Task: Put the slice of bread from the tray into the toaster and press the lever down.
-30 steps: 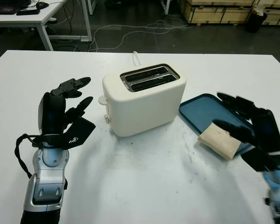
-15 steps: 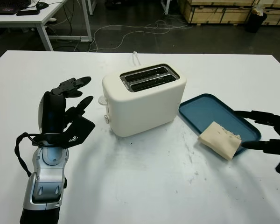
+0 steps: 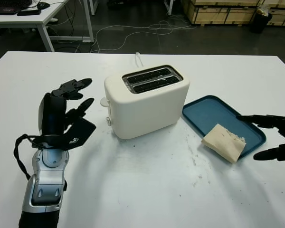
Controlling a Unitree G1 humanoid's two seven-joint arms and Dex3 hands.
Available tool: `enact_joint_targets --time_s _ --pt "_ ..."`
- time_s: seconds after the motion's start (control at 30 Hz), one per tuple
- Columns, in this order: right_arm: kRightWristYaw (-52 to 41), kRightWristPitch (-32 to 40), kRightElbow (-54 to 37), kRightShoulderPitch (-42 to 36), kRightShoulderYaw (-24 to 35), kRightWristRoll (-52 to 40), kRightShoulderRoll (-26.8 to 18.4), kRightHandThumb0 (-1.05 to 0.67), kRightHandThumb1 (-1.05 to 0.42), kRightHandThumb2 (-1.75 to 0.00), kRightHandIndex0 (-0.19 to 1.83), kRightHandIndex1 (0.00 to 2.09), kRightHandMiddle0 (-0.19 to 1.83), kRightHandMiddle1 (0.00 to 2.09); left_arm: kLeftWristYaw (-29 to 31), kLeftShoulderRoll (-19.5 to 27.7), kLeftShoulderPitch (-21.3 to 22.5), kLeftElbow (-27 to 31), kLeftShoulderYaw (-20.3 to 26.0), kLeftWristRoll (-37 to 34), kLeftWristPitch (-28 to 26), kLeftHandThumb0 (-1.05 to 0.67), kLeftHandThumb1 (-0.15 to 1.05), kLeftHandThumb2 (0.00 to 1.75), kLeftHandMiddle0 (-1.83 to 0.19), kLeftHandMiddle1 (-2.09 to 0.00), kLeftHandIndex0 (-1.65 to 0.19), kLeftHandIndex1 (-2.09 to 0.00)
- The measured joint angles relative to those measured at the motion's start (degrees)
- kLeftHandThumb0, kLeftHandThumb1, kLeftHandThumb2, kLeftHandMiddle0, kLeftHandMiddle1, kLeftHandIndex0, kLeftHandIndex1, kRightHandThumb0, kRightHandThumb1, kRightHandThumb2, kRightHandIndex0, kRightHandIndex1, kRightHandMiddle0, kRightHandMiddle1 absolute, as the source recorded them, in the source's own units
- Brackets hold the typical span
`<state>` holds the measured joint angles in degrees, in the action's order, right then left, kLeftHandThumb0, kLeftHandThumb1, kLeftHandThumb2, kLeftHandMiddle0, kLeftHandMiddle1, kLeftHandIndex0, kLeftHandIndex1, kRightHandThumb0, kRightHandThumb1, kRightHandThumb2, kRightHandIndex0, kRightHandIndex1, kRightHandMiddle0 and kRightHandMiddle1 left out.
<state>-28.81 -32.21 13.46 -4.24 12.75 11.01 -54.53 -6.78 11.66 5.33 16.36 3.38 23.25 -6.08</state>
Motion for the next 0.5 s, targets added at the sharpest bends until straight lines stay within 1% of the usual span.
enact_joint_targets --time_s 0.1,0.23,0.4,0.5 --pt "2.85 -2.44 0.58 -0.58 -1.11 2.2 1.37 -0.61 -0.69 0.0 0.31 0.01 0.34 0.01 -0.01 0.05 0.01 0.0 0.07 0.02 0.0 -0.28 0.92 0.13 -0.51 -0.99 -0.82 -0.09" --pt "8.33 -7.71 4.54 -0.64 -2.97 5.93 3.81 -0.56 -0.69 -0.01 0.31 0.01 0.33 0.0 -0.06 0.06 0.05 0.0 0.1 0.02 0.0 -0.28 0.92 0.12 -0.52 -0.99 -0.82 -0.09" --pt "10.2 -8.47 5.84 -0.77 -4.21 8.21 4.17 -0.57 -0.71 -0.01 0.3 0.0 0.32 0.0 -0.07 0.06 0.05 0.01 0.12 0.01 0.0 -0.27 0.92 0.12 -0.52 -0.99 -0.83 -0.1" --pt "11.23 -8.54 6.52 -0.77 -4.44 8.93 4.17 -0.55 -0.71 0.0 0.31 0.01 0.34 0.01 -0.08 0.04 0.05 0.02 0.13 0.02 0.0 -0.29 0.92 0.11 -0.52 -0.99 -0.83 -0.1"
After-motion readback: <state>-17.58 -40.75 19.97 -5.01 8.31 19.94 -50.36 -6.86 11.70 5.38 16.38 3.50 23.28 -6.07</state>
